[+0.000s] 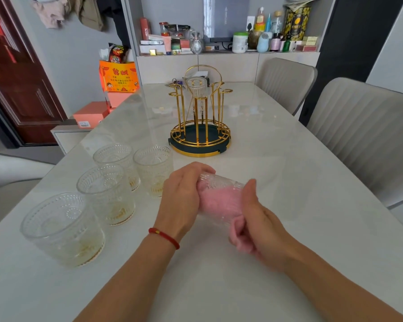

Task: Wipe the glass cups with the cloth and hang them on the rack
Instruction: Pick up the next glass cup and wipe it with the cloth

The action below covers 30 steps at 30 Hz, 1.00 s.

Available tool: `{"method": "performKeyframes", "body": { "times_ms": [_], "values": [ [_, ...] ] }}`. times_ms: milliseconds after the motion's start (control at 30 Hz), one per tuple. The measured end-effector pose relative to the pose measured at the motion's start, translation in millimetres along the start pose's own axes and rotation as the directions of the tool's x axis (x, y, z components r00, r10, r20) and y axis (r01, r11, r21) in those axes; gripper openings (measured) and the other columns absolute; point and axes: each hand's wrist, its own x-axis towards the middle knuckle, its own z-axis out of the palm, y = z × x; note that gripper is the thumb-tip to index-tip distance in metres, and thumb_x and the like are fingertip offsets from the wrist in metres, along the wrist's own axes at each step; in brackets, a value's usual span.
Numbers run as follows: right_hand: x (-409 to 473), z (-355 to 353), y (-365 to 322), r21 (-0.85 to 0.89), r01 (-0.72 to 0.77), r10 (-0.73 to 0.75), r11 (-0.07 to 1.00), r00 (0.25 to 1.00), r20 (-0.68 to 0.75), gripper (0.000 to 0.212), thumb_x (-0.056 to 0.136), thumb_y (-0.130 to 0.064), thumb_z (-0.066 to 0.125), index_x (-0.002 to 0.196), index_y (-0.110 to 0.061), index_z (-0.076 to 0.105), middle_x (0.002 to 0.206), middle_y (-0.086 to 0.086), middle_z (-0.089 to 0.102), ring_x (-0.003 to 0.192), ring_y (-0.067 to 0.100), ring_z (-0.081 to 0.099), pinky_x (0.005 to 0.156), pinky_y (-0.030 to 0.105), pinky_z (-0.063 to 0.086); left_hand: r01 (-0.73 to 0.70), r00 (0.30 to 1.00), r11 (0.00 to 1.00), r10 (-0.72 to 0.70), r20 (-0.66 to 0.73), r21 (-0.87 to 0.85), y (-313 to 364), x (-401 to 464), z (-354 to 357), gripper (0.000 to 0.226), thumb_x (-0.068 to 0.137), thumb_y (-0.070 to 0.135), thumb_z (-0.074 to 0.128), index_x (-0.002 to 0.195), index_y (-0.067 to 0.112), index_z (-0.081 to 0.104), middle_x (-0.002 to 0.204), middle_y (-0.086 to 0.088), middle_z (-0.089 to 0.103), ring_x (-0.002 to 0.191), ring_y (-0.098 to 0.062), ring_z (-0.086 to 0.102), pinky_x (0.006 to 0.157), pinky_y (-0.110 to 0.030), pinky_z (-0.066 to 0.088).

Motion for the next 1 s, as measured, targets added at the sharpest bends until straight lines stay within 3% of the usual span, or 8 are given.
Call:
{"method": "performKeyframes", "body": {
  "times_ms": [167, 267, 333, 400, 633, 733, 833, 1000],
  "values": [
    [4, -6, -10, 0.530, -0.194, 0.121, 0.825, 0.978, 0.170, 0.070, 0.080, -0.084, 0.032, 0.070, -0.016, 0.050, 0.049, 0.001, 0.031, 0.035, 0.009, 0.012, 0.029, 0.015, 0.024, -0.342, 0.933, 0.937, 0.347, 0.095, -0.071, -11, 0, -7, 0.047, 0.096, 0.043, 0.036, 0.109, 0.019, 0.075, 0.095, 0.007, 0.070, 0.083, -0.017, 0.063, 0.065, -0.033, 0.048],
    [7, -20, -6, 0.109, 0.008, -0.011, 0.994, 1.000, 0.028, 0.081, 0.067, -0.093, 0.026, 0.054, -0.017, 0.049, 0.036, 0.000, 0.035, 0.028, 0.014, 0.030, 0.041, 0.021, 0.028, 0.028, 0.960, 0.984, 0.022, 0.278, -0.176, -3, -1, -5, 0.046, 0.089, 0.043, 0.040, 0.114, 0.024, 0.073, 0.079, 0.006, 0.059, 0.059, -0.005, 0.051, 0.047, -0.017, 0.038],
    [2, -21, -7, -0.338, 0.265, -0.254, 0.903, 0.964, 0.078, 0.095, 0.075, -0.091, 0.008, 0.059, -0.020, 0.070, 0.035, -0.003, 0.046, 0.035, 0.006, 0.048, 0.055, 0.016, 0.044, 0.398, 0.856, 0.908, -0.316, 0.409, -0.132, 1, 0, -8, 0.048, 0.095, 0.050, 0.041, 0.110, 0.018, 0.073, 0.066, -0.004, 0.048, 0.042, -0.013, 0.037, 0.041, -0.017, 0.026],
    [-1, -19, -1, -0.433, 0.366, -0.318, 0.824, 0.930, 0.182, 0.107, 0.083, -0.083, 0.002, 0.082, -0.005, 0.075, 0.044, -0.001, 0.056, 0.051, -0.001, 0.060, 0.071, -0.006, 0.034, 0.520, 0.783, 0.853, -0.460, 0.418, -0.037, 2, 0, -8, 0.053, 0.100, 0.058, 0.039, 0.102, 0.017, 0.073, 0.059, -0.006, 0.042, 0.039, -0.015, 0.028, 0.043, -0.015, 0.019],
    [1, -8, -3, 0.005, -0.041, 0.041, 0.999, 0.999, 0.023, 0.074, 0.065, -0.085, 0.024, 0.044, -0.018, 0.048, 0.041, 0.007, 0.045, 0.035, 0.014, 0.041, 0.041, 0.019, 0.026, 0.008, 0.993, 0.995, 0.004, 0.120, -0.100, -1, -2, -3, 0.039, 0.107, 0.025, 0.039, 0.101, 0.016, 0.076, 0.057, 0.015, 0.058, 0.049, -0.007, 0.047, 0.040, -0.012, 0.033],
    [3, -10, -6, 0.427, -0.169, 0.111, 0.888, 0.981, 0.159, 0.081, 0.077, -0.084, 0.031, 0.069, -0.007, 0.056, 0.042, 0.005, 0.039, 0.026, 0.010, 0.027, 0.038, 0.020, 0.017, -0.296, 0.949, 0.953, 0.301, 0.096, -0.067, -8, -2, -8, 0.041, 0.100, 0.038, 0.040, 0.109, 0.021, 0.076, 0.082, -0.004, 0.070, 0.068, -0.030, 0.059, 0.054, -0.040, 0.045],
    [4, -11, -8, 0.549, -0.190, 0.060, 0.814, 0.967, 0.246, 0.080, 0.084, -0.078, 0.033, 0.068, -0.012, 0.076, 0.055, 0.007, 0.049, 0.026, 0.008, 0.025, 0.032, 0.014, 0.020, -0.363, 0.920, 0.928, 0.371, 0.123, -0.080, -9, -2, -11, 0.045, 0.098, 0.040, 0.038, 0.120, 0.019, 0.073, 0.084, -0.006, 0.069, 0.078, -0.030, 0.065, 0.066, -0.045, 0.050],
    [4, -17, 0, -0.205, 0.188, -0.171, 0.961, 0.980, 0.096, 0.104, 0.066, -0.097, 0.019, 0.064, -0.009, 0.073, 0.038, 0.008, 0.053, 0.034, 0.021, 0.052, 0.038, 0.024, 0.041, 0.352, 0.891, 0.916, -0.264, 0.370, -0.192, 1, 0, -10, 0.053, 0.101, 0.054, 0.035, 0.114, 0.023, 0.076, 0.072, -0.009, 0.049, 0.041, -0.013, 0.033, 0.043, -0.018, 0.022]
  ]
}}
